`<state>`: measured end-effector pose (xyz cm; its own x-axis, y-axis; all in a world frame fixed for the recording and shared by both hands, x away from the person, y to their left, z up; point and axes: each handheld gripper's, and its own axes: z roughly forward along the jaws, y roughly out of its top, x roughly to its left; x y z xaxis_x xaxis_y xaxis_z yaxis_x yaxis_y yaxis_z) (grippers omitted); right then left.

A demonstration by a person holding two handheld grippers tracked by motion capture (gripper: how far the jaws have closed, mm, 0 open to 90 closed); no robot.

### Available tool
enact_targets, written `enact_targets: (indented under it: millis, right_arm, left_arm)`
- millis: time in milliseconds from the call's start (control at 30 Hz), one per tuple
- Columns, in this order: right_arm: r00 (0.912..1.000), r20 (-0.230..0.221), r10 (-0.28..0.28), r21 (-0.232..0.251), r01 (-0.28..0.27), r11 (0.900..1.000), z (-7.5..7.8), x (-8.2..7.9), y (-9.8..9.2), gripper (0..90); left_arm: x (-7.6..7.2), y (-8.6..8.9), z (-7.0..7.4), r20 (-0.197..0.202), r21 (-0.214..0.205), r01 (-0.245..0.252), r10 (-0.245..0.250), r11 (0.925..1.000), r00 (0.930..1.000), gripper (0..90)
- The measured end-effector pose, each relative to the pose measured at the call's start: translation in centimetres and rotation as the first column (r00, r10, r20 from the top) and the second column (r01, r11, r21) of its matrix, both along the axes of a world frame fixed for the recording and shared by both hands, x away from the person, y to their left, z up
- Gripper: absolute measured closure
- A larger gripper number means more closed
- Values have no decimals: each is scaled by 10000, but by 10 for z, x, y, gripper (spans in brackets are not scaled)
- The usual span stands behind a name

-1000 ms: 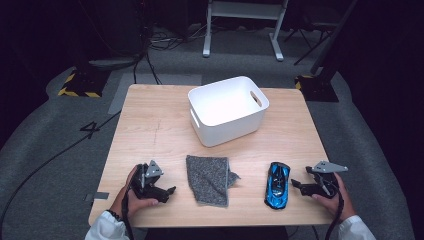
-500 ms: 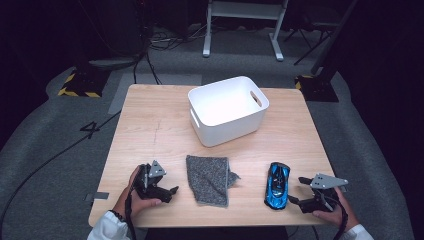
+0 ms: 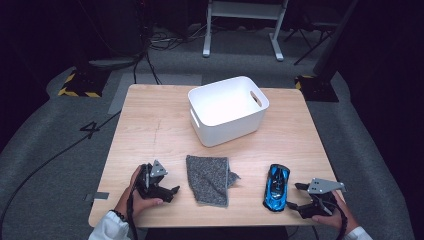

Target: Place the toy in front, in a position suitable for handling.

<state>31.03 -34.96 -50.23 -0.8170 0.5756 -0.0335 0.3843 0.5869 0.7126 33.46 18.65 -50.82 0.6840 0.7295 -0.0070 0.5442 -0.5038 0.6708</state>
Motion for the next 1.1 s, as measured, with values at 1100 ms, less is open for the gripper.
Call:
enact_targets:
  millis: [1100]
  right_arm:
    - [9956, 74, -932, -202, 933, 9954, 0, 16, 61, 160]
  left_arm:
    - [-2, -40, 1, -21, 46, 493, -493, 9988, 9988, 22]
